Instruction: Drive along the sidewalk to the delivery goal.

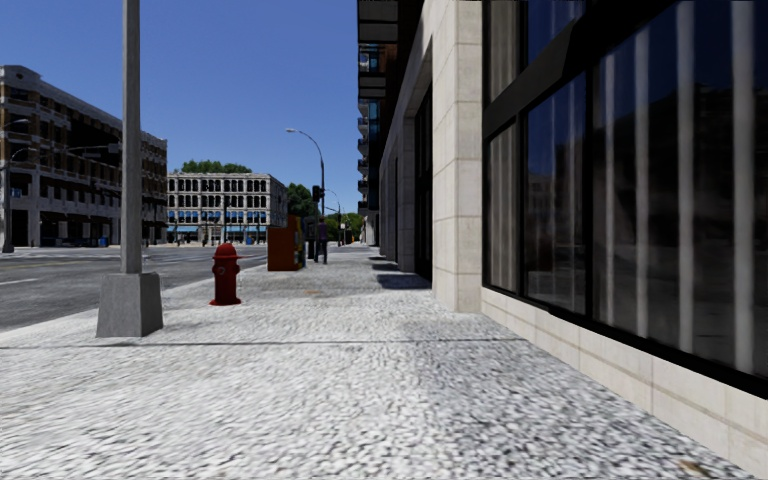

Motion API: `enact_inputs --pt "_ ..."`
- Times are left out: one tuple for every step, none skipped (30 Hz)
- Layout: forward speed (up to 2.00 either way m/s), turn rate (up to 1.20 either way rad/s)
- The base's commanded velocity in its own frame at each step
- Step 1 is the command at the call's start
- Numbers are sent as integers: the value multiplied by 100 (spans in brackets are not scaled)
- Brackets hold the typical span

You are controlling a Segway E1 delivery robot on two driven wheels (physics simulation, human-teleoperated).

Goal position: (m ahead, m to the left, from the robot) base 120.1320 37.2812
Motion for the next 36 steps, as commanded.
enact_inputs --pt "200 0" --pt "200 0" --pt "200 0" --pt "200 0" --pt "200 0" --pt "200 0" --pt "200 68" --pt "200 72" --pt "200 73" --pt "200 4" --pt "200 4" --pt "200 0" --pt "200 0" --pt "200 0" --pt "200 0" --pt "200 0" --pt "200 0" --pt "200 0" --pt "200 0" --pt "200 0" --pt "200 0" --pt "200 0" --pt "200 0" --pt "200 0" --pt "200 1" --pt "200 26" --pt "200 43" --pt "200 43" --pt "200 46" --pt "200 5" --pt "200 0" --pt "200 0" --pt "200 0" --pt "200 0" --pt "200 0" --pt "200 0"
